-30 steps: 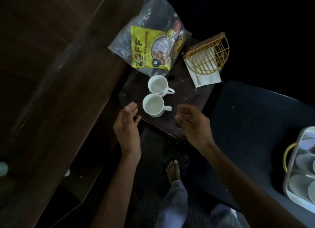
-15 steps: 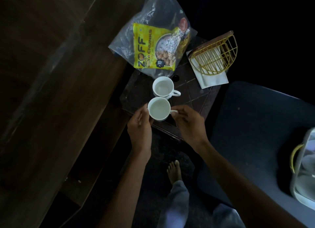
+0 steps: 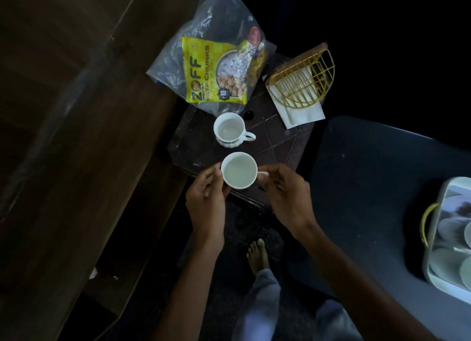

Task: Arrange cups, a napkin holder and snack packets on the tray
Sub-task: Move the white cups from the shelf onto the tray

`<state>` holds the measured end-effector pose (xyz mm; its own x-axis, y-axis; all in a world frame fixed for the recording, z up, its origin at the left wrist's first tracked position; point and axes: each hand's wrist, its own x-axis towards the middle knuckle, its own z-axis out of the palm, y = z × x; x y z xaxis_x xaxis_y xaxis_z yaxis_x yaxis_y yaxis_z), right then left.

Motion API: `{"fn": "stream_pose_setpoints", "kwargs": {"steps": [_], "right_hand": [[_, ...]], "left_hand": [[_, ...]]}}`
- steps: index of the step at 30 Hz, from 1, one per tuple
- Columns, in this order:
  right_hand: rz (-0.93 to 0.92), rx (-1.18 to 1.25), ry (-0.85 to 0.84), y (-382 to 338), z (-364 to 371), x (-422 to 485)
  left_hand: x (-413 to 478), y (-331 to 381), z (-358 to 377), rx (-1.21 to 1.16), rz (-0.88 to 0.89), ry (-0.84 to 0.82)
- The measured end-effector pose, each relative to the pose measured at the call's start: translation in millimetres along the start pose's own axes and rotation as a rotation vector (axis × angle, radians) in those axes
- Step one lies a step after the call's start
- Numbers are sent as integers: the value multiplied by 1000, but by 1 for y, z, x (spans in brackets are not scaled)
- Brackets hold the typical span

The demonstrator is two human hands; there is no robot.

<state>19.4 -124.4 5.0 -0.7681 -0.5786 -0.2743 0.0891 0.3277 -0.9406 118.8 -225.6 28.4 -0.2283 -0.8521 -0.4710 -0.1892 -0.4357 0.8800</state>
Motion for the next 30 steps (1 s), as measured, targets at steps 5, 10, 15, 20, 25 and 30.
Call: {"fn": "stream_pose_setpoints", "kwargs": {"steps": [5,10,15,20,25,30], "right_hand": [[7,18,36,1,-25,-15],[4,25,74,6,-61,-32],[11,3,116,15,-104,-50],[49,0,242,29,-155,-75],[119,3,344,47,-213,-105],[148,-33,425,61,-272,-136]], "left_hand": [[-23,-1,15,14,43,-34],[-53,-6,38,30,39,-76],[-87,-18,66,25,36,-107],[-129,-36,101,71,36,-197],[-173,-55,138,121,21,-325],[-219,-80,175,166,-8,-417]]}}
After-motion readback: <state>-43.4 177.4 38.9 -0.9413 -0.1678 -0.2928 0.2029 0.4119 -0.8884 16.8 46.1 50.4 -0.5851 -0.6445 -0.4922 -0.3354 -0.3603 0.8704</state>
